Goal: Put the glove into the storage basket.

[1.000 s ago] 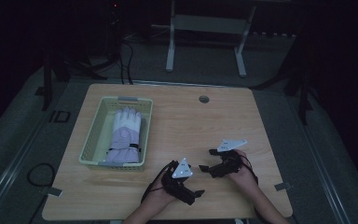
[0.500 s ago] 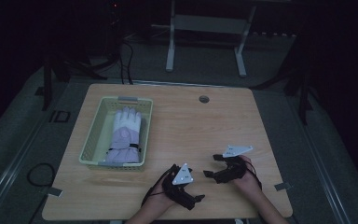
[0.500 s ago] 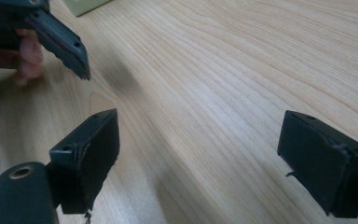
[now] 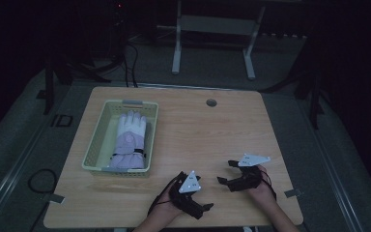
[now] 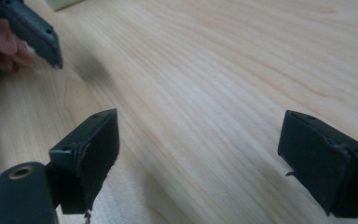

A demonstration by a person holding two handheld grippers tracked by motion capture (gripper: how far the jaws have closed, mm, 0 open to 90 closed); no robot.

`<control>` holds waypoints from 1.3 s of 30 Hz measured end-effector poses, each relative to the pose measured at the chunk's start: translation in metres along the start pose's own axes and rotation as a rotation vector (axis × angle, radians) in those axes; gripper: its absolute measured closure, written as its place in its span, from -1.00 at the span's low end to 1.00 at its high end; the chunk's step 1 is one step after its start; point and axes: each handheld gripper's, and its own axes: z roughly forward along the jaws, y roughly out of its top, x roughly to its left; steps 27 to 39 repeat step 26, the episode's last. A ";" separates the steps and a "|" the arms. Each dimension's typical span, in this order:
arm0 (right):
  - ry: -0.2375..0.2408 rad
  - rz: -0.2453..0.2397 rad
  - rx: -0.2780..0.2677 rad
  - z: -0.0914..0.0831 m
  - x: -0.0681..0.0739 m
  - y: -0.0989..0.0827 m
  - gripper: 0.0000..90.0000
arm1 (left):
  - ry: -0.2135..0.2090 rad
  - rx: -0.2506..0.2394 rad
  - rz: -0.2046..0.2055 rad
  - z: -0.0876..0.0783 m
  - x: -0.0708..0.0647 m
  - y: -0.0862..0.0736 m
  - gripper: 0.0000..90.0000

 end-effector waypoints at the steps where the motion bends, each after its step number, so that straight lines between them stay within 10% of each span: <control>1: -0.006 0.008 -0.011 -0.001 -0.001 -0.001 -0.72 | -0.003 0.001 0.003 0.001 -0.001 0.000 -0.96; 39: -0.032 0.014 -0.014 -0.002 -0.005 -0.001 -0.72 | -0.018 -0.031 -0.006 0.002 -0.003 -0.005 -0.96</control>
